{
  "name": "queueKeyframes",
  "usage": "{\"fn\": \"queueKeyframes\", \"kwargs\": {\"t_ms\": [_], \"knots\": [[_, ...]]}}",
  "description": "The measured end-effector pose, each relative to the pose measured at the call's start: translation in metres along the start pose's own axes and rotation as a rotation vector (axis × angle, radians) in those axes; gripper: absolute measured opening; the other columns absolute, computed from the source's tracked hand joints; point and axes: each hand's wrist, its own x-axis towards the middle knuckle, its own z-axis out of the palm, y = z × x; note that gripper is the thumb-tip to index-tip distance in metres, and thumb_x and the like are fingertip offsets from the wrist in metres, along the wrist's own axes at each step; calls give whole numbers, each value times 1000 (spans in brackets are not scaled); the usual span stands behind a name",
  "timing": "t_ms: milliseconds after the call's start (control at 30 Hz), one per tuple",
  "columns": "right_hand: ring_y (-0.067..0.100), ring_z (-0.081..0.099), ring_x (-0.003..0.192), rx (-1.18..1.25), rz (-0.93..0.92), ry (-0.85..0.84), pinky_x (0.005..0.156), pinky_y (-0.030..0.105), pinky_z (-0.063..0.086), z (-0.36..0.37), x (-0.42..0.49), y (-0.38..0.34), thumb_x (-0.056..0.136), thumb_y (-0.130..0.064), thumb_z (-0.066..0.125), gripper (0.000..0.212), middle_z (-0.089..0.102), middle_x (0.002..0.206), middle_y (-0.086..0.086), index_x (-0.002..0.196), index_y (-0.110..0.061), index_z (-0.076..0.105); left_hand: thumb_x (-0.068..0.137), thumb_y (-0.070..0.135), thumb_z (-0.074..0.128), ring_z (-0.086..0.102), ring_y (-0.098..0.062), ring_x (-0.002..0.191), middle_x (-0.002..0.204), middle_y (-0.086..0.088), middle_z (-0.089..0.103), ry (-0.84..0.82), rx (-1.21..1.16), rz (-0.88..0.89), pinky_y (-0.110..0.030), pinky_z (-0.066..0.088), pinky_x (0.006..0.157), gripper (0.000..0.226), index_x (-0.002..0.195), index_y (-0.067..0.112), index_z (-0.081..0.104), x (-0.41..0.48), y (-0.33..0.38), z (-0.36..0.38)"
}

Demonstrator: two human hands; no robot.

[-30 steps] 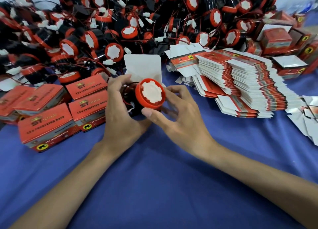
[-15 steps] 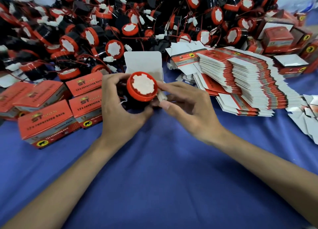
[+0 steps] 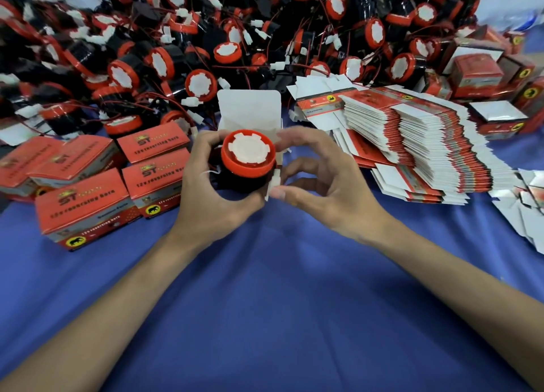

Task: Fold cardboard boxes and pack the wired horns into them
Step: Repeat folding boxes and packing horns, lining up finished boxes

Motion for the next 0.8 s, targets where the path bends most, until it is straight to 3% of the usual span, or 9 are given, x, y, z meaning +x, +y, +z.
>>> {"fn": "queueKeyframes", "kwargs": {"t_ms": [133,267,367,433,500,567,667,733,800], "knots": [[17,63,85,-153,-66,-61,81,25,54,-5,1,-1,83,-7,67,61,53,127,3,138,-18,41,66,29,74,58,-19,99,106,-12,57,-56,0,-5,-27,49,85,60,113,-1,49,0,0,-1],[17,61,109,-315,-147,-47,88,23,54,-5,0,4,87,0,61,50,52,132,9,134,0,47,65,17,79,59,-22,98,106,-13,57,-78,25,17,-31,50,85,58,112,0,50,1,-1,-1],[8,61,97,-403,-199,-32,84,15,51,-6,1,9,91,5,53,44,57,122,7,134,8,44,66,25,77,58,-9,99,106,0,56,-76,4,53,-22,47,87,58,113,7,48,1,-1,0],[19,63,81,-472,-209,-71,77,20,52,-6,0,13,93,8,48,46,65,102,12,138,11,36,65,19,79,57,-3,98,107,6,55,-73,-3,62,-17,45,86,59,113,8,46,-1,-1,1],[17,58,75,-493,-220,-112,77,16,48,-5,-2,13,94,1,52,52,61,87,4,140,11,31,65,19,78,57,-3,97,107,7,54,-73,-13,68,-18,46,85,58,113,7,46,-1,-2,1],[7,58,82,-475,-226,-153,85,10,45,-5,-2,11,91,-11,61,64,61,91,-3,143,8,28,65,21,77,58,-8,98,107,7,54,-77,-19,83,-23,49,85,59,113,7,46,-1,-1,-1],[7,62,91,-490,-238,-137,94,16,47,-7,1,10,84,-21,71,77,66,109,7,144,-3,25,65,21,74,58,-8,99,108,5,54,-111,-13,120,-23,47,84,58,113,6,46,-1,0,0],[10,60,87,-521,-257,-110,91,21,48,-9,2,8,79,-27,74,82,64,106,15,142,-7,25,64,25,71,56,-4,102,112,5,52,-152,1,172,-20,44,88,60,115,6,46,-2,0,2],[19,59,87,-546,-258,-111,86,25,49,-9,1,6,74,-34,76,84,62,103,12,142,-7,34,62,26,72,55,-7,107,116,5,49,-187,30,224,-22,43,92,64,117,7,46,-3,0,3]]}}
